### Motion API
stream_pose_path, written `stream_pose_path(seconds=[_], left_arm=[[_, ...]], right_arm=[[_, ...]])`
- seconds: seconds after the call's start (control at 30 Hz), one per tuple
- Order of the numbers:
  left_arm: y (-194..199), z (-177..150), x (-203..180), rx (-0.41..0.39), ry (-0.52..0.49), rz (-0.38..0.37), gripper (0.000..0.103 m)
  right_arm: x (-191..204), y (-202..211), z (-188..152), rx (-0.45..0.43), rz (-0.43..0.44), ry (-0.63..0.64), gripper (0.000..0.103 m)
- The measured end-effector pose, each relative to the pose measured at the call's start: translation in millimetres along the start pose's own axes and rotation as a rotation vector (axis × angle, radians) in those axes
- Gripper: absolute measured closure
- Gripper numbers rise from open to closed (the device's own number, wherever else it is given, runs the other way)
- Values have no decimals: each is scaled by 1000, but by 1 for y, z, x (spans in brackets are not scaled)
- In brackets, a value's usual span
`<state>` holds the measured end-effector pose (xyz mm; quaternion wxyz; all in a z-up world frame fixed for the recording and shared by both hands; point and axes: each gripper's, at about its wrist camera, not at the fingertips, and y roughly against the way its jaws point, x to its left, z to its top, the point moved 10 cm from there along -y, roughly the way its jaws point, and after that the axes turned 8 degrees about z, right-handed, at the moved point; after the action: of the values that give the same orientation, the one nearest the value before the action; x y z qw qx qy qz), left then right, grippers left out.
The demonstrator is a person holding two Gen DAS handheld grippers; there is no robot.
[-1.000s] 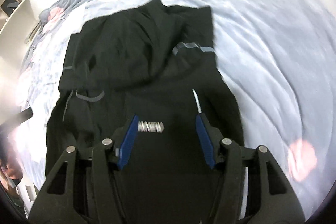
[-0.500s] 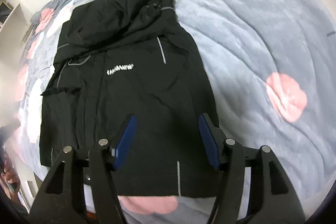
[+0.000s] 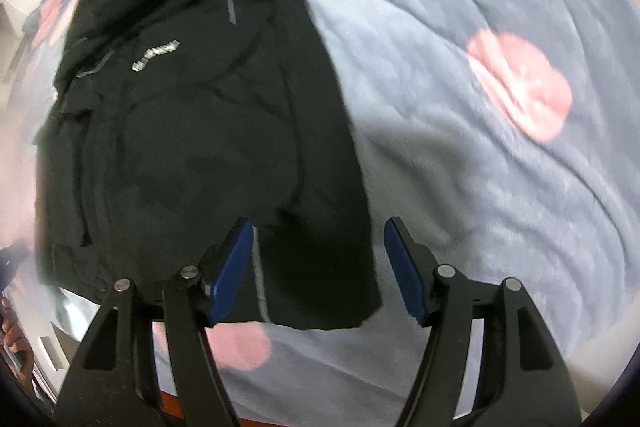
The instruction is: Fold large clothes
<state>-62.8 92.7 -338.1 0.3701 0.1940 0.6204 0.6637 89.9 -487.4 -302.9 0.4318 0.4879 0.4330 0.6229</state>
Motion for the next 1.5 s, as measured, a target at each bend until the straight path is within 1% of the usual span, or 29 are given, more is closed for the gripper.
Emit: stream_pose_path(seconds=[0.1, 0.17, 0.23, 0.3, 0.37, 0.47, 0.63, 0.73, 0.8, 0.87, 0.97, 1.03, 1.1, 1.17, 1.23, 1.27, 1.3, 1.33, 1.37, 1.4, 1.43, 1.5], left_arm=[[-20, -8, 13, 45, 52, -30, 56], [-34, -14, 22, 74, 83, -36, 56], [-45, -19, 24, 98, 100, -59, 55], [-49, -24, 22, 111, 110, -94, 46], [-51, -29, 18, 113, 99, -101, 43], [-52, -36, 11, 123, 64, -96, 42], [-52, -42, 5, 133, 35, -85, 42], [-51, -41, -3, 134, 17, -73, 42], [-48, -39, -7, 121, 5, -70, 42], [-45, -38, -11, 110, -5, -67, 42], [-49, -38, -14, 119, -18, -64, 42], [-53, -35, -8, 135, -31, -62, 41], [-60, -34, -9, 150, -30, -54, 41], [-60, -31, -10, 153, -19, -65, 41], [-55, -28, -8, 132, -33, -57, 55], [-51, -27, -7, 123, -60, -33, 68], [-47, -27, -5, 116, -77, -28, 79], [-42, -26, -6, 107, -89, -39, 82], [-34, -23, -8, 91, -95, -69, 88], [-26, -21, -12, 80, -95, -108, 91], [-17, -17, -15, 66, -93, -137, 91], [-6, -10, -21, 42, -104, -145, 92]], right_arm=[[-10, -8, -6, 21, 8, -25, 37], [-15, -11, -9, 29, 17, -41, 37], [-19, -11, -9, 5, 23, -54, 37], [-23, -11, -11, -2, 39, -65, 37], [-26, -14, -14, 7, 48, -67, 37], [-30, -23, -21, 37, 62, -68, 37], [-23, -32, -35, 87, 150, -73, 36], [-9, -26, -40, 87, 195, -16, 37], [-3, -23, -41, 83, 172, 24, 38], [-2, -26, -40, 86, 160, 37, 41], [2, -34, -39, 92, 177, 19, 43], [4, -41, -38, 100, 195, -4, 40], [0, -48, -37, 108, 202, -44, 40], [0, -43, -33, 97, 203, -45, 47], [5, -34, -30, 84, 215, -26, 79], [8, -28, -28, 76, 220, -12, 83], [11, -20, -26, 59, 209, 10, 88], [12, -15, -24, 50, 198, 27, 90], [15, -10, -21, 41, 188, 45, 91], [21, -5, -17, 29, 179, 59, 92], [23, 0, -11, 20, 176, 68, 93], [25, 7, -3, -1, 177, 73, 94]])
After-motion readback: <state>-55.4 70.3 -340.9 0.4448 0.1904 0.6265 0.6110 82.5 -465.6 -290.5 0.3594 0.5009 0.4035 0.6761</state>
